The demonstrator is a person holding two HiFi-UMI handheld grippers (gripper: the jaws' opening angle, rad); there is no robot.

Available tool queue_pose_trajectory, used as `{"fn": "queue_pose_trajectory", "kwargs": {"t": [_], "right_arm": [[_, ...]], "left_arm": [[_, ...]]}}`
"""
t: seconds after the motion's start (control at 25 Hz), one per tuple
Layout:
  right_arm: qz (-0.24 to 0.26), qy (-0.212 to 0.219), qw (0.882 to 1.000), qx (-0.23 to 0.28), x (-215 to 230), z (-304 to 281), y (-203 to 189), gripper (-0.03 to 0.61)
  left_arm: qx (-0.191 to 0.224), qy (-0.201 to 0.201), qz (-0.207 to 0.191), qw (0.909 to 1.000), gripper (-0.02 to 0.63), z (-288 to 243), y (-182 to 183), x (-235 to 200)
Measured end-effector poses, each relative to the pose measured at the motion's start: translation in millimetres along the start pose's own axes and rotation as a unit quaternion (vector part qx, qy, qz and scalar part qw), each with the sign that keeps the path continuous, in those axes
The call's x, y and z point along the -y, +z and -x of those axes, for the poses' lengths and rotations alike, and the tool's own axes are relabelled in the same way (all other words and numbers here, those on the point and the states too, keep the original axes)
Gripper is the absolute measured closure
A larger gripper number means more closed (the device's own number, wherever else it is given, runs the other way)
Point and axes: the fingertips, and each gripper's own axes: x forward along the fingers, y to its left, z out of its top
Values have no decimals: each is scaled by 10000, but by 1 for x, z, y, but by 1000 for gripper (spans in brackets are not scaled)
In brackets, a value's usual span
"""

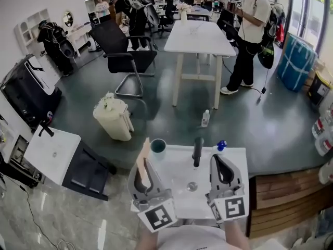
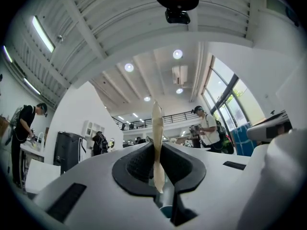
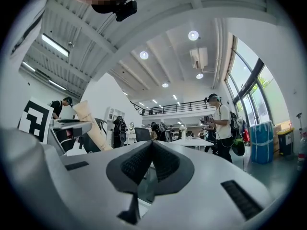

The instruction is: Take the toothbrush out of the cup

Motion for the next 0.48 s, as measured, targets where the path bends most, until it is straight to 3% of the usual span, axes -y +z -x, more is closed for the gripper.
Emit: {"fn": "queue_pose_trajectory", "kwargs": {"t": [0.2,0.48], "right_arm": [[49,26,10000,63,-3,0,4,568],[62,-25,9999,90,-2,0,5,568]], "left_arm": [[75,-61,-112,9999,566,-1,5,2],[41,-47,52,10000,566,-3,7,-3]]}}
